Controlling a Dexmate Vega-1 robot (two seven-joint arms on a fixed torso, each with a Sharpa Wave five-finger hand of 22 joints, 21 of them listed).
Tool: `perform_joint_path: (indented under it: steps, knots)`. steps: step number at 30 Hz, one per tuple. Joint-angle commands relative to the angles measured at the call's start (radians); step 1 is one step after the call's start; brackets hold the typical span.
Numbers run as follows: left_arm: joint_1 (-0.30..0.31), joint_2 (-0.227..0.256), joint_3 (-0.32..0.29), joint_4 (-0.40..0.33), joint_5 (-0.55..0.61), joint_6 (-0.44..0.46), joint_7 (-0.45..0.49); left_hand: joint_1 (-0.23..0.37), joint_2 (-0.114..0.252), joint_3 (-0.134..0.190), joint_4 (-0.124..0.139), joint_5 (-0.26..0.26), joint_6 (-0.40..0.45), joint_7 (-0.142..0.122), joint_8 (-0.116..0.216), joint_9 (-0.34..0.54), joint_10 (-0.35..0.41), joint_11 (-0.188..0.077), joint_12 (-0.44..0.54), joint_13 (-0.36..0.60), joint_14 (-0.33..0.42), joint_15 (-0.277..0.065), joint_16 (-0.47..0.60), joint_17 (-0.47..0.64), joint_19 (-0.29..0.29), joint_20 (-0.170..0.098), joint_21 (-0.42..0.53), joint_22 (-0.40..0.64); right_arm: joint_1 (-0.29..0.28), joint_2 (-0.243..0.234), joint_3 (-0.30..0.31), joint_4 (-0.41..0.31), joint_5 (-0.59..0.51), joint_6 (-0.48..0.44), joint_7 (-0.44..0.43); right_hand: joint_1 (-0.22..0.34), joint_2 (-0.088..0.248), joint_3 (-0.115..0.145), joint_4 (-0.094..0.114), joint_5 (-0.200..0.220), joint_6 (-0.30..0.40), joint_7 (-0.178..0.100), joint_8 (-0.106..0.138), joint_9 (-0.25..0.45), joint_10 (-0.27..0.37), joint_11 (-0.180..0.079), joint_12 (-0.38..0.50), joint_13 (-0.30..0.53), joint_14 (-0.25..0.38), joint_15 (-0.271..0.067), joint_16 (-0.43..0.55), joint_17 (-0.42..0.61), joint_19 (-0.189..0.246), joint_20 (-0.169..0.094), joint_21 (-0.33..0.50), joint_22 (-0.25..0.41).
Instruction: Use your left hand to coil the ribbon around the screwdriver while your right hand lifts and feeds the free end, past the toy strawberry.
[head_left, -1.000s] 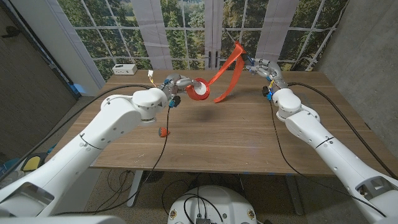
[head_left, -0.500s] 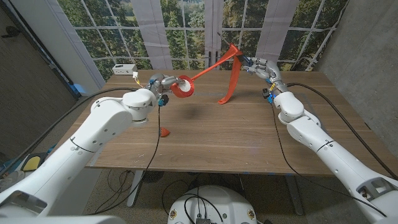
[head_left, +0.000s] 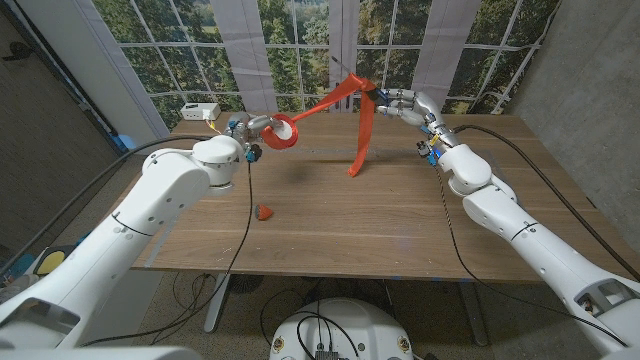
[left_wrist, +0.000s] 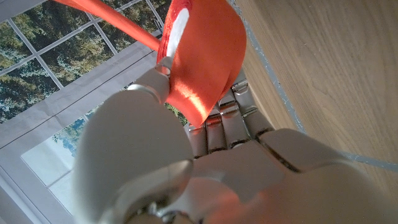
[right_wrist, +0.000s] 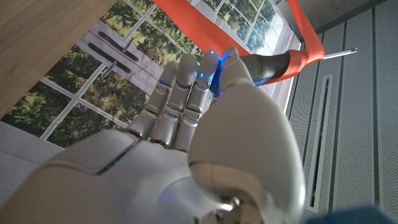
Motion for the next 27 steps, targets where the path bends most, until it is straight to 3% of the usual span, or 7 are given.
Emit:
perform_joint_path:
  steps: [1, 9, 12, 14, 27]
  knots:
    - [-0.168, -0.032, 0.114, 0.091, 0.091, 0.008, -0.045, 0.081, 0.079, 0.022, 0.015, 0.005, 0.191, -0.120, 0.003, 0.009, 0.255, -0.244, 0.003, 0.213, 0.209, -0.261, 0.007, 0.044, 0.002, -0.003, 0.010, 0.002, 0.040, -0.009, -0.041, 0.019, 0.016, 0.025, 0.139, -0.016, 0.013, 0.010, 0.005, 0.000, 0.272, 0.054, 0.010, 0.053, -0.002, -0.002, 0.000, 0.002, 0.001, -0.112, -0.001, 0.004, -0.010, -0.011, 0.004, 0.001]
    - [-0.282, -0.075, 0.190, 0.143, 0.165, 0.047, -0.075, 0.081, 0.078, 0.022, 0.015, 0.005, 0.193, -0.121, 0.002, 0.010, 0.256, -0.245, 0.003, 0.216, 0.210, -0.262, 0.006, 0.043, 0.003, -0.003, 0.011, 0.002, 0.040, -0.038, -0.056, -0.028, -0.107, -0.015, 0.077, -0.015, 0.013, 0.011, 0.004, -0.001, 0.271, 0.053, 0.010, 0.053, 0.001, 0.001, -0.001, -0.001, 0.000, -0.113, -0.005, 0.001, -0.010, -0.010, 0.007, 0.001]
    - [-0.310, -0.086, 0.194, 0.154, 0.176, 0.048, -0.101, 0.080, 0.079, 0.021, 0.015, 0.005, 0.193, -0.121, 0.001, 0.010, 0.257, -0.245, 0.003, 0.217, 0.209, -0.261, 0.006, 0.044, 0.003, -0.004, 0.011, 0.002, 0.040, -0.039, -0.058, -0.027, -0.126, -0.018, 0.067, -0.014, 0.013, 0.011, 0.003, -0.001, 0.271, 0.045, 0.010, 0.052, -0.001, 0.002, -0.001, 0.002, 0.002, -0.113, -0.003, 0.000, -0.011, -0.010, 0.009, 0.001]
    - [-0.322, -0.095, 0.196, 0.160, 0.185, 0.047, -0.107, 0.081, 0.079, 0.021, 0.015, 0.005, 0.194, -0.120, 0.001, 0.010, 0.258, -0.245, 0.003, 0.217, 0.208, -0.260, 0.005, 0.044, 0.003, -0.004, 0.011, 0.002, 0.033, -0.047, -0.059, -0.053, -0.190, -0.057, 0.011, -0.015, 0.013, 0.010, 0.003, -0.001, 0.271, 0.045, 0.010, 0.051, 0.000, 0.003, -0.001, 0.001, 0.003, -0.112, -0.003, 0.000, -0.011, -0.010, 0.009, 0.001]
    - [-0.403, -0.137, 0.200, 0.196, 0.209, 0.045, -0.182, 0.081, 0.078, 0.021, 0.015, 0.004, 0.195, -0.119, -0.001, 0.011, 0.256, -0.245, -0.002, 0.217, 0.210, -0.261, 0.005, 0.046, 0.002, -0.005, 0.012, 0.002, 0.060, -0.050, -0.096, -0.020, -0.277, -0.050, 0.012, -0.017, 0.012, 0.011, 0.004, -0.002, 0.270, 0.042, 0.010, 0.051, -0.006, -0.004, -0.001, 0.008, -0.007, -0.111, -0.010, 0.010, -0.021, -0.013, 0.012, 0.001]
